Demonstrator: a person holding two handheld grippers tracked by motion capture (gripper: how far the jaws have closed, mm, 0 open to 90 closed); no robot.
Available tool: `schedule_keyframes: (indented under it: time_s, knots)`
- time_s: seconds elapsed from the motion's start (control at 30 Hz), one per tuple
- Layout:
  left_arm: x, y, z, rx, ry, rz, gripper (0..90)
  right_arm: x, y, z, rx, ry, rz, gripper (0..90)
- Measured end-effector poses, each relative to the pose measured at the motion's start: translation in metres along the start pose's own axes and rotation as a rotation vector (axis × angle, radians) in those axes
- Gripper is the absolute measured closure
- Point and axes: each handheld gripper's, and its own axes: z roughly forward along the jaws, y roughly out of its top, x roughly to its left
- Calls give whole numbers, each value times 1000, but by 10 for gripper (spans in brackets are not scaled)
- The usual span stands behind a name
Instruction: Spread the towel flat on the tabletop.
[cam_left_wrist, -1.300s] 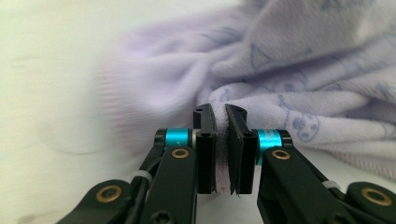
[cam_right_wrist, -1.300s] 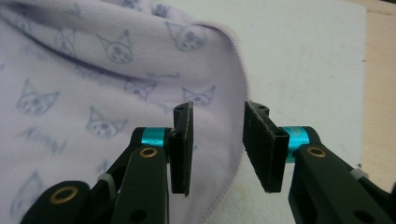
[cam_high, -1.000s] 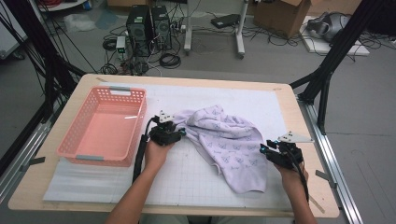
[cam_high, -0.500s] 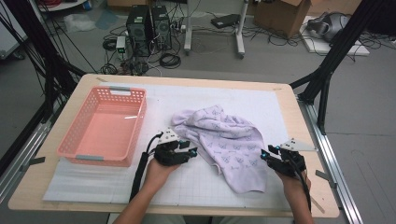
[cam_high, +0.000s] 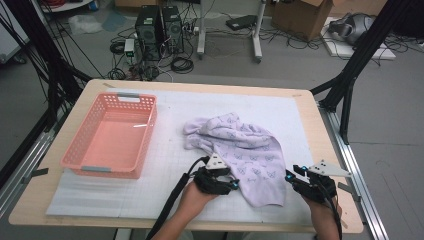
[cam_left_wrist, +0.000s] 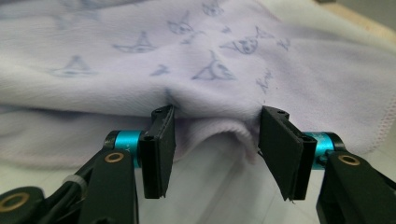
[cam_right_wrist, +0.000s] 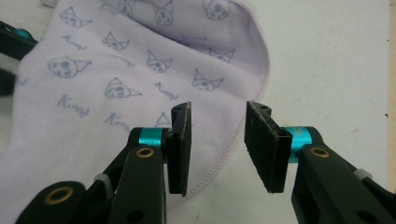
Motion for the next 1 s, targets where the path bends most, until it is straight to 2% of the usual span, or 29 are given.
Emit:
schedule_keyframes:
  time_s: [0.03,0.07,0.1,0.17,0.23,0.33,0.47,0.57,0.73,0.8,0.87,0.93,1.0]
  knots:
    - [-3,1,4,27,17,18,481,-1,0,0,-3,-2,5,609]
    - [-6,2,7,36,44,48,481,-1,0,0,-3,-2,5,609]
    - [-9,2,8,38,68,69,526,-3,-1,1,-1,0,3,609]
    - [-8,2,7,45,82,86,587,-4,-2,1,3,0,8,609]
    - [-5,1,1,56,84,101,729,-5,-2,2,4,-2,11,609]
    - [-1,-4,-9,55,80,94,761,-5,-3,2,13,2,11,609]
    - [5,-15,-29,36,74,80,760,-2,-3,4,23,11,2,607]
    - [13,-26,-46,20,71,62,754,3,-3,10,43,38,4,597]
    - [23,-39,-67,-7,90,36,733,17,-7,28,105,102,-1,580]
    - [27,-43,-73,-4,103,29,732,25,-8,38,137,134,-11,536]
    - [30,-46,-76,-5,106,23,749,33,-8,43,129,125,-24,533]
    - [33,-47,-77,-11,106,11,796,36,-6,45,133,110,-33,617]
    - [31,-47,-76,-19,112,16,843,36,-4,45,135,140,-48,843]
